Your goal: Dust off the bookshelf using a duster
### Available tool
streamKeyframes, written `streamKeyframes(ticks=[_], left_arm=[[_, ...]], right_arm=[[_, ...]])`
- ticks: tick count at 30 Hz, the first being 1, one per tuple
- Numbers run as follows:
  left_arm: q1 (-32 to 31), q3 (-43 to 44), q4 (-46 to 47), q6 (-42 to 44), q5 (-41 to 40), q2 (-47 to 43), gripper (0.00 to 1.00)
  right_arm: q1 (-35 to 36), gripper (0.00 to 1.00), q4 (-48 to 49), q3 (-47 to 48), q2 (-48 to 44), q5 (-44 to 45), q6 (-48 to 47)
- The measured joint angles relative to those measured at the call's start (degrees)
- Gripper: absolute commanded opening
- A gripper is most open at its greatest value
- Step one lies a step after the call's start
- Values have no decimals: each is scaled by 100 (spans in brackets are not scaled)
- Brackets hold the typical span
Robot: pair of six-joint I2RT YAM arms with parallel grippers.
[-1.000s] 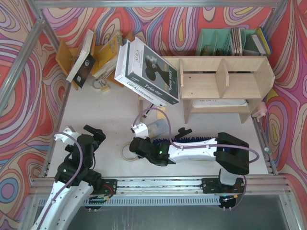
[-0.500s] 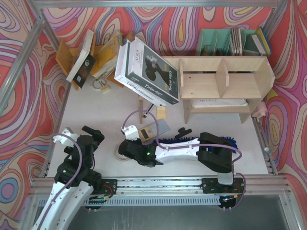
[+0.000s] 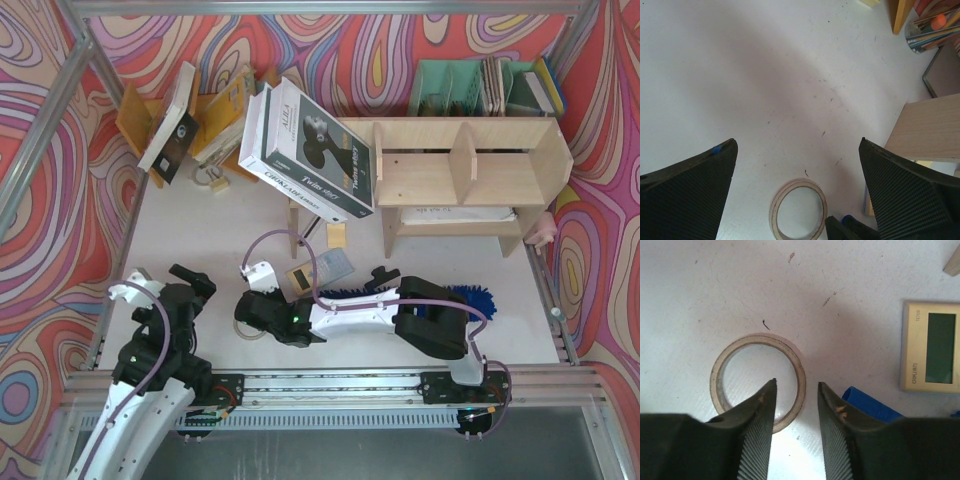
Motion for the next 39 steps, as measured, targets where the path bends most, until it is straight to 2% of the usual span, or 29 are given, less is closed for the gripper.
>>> streamKeyframes(ticks=[7,11,15,21,25,29,31,34,39], left_arm=[[2,197,109,31,28,162,98],[0,140,675,315,450,299,99],[0,-24,1274,527,1097,765,98],[0,-173,2011,678,1843,1290,98],[0,-168,2498,780,2352,1742,98],[-61,-50,2699,914,2726,2330,98],[-184,101,2697,992,2820,2573,98],[-352,315,2739,1056,2883,2769,98],[-420,328,2806,1060,2905,2782,98]], right_arm=[[2,49,-31,-138,-120,105,-26],[22,49,-118,-706,-752,354,125],[33,48,-601,-1047,-1611,756,695],[33,48,-1967,-1108,-2339,1252,2430],[33,47,-3447,-1104,-2297,1331,4087],[31,55,-4841,-994,-2100,1270,5641],[33,56,-5390,-896,-1978,1191,6330],[31,56,-5888,-914,-1969,1060,7117],[-31,59,-5901,-1412,-2339,844,7790]])
